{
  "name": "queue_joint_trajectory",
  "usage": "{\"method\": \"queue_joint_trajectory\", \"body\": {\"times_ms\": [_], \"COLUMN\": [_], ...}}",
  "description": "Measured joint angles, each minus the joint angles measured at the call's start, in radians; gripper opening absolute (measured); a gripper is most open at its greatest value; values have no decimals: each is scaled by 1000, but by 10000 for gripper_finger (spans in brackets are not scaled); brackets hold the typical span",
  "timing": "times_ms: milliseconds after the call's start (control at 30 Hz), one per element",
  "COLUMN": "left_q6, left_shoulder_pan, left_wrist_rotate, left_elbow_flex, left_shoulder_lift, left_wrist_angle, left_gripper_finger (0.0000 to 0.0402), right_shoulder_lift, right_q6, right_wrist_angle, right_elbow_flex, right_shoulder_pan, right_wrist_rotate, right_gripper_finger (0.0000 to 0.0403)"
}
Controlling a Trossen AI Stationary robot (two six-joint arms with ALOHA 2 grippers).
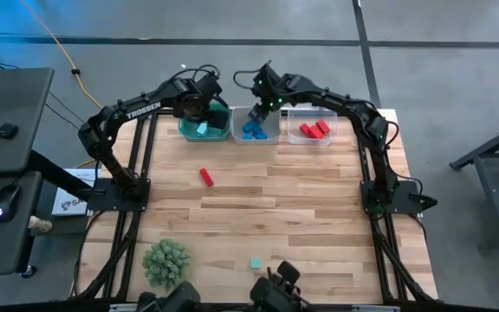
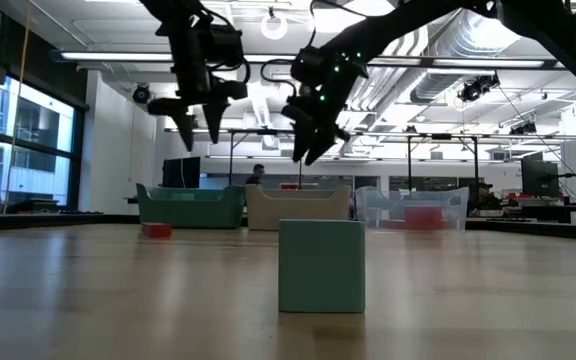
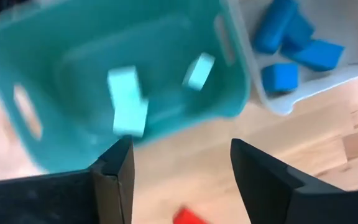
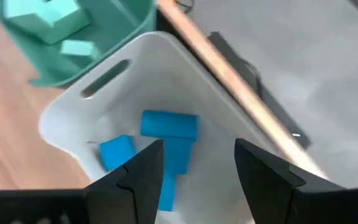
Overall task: Sort & place blocks by color
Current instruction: Put the orange block into the transparent bin
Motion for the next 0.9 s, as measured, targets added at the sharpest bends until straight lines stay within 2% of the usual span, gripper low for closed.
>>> {"method": "queue_joint_trajectory", "body": {"times_ms": [167, 400, 700, 900], "left_q6": [-141, -259, -279, -282], "left_shoulder_pan": [-16, -74, -158, -226], "left_wrist_rotate": [29, 45, 48, 104], "left_elbow_flex": [-1, -1, -1, -1], "left_shoulder_lift": [0, 0, 0, 0], "left_wrist_angle": [-86, -93, -94, -105], "left_gripper_finger": [192, 181, 164, 161], "right_shoulder_lift": [0, 0, -1, -2], "right_q6": [-40, -69, -60, -39], "right_wrist_angle": [-103, -234, -382, -437], "right_elbow_flex": [121, 278, 421, 449], "right_shoulder_pan": [-39, -83, -127, -148], "right_wrist_rotate": [31, 39, 38, 37], "right_gripper_finger": [185, 185, 185, 185]}}
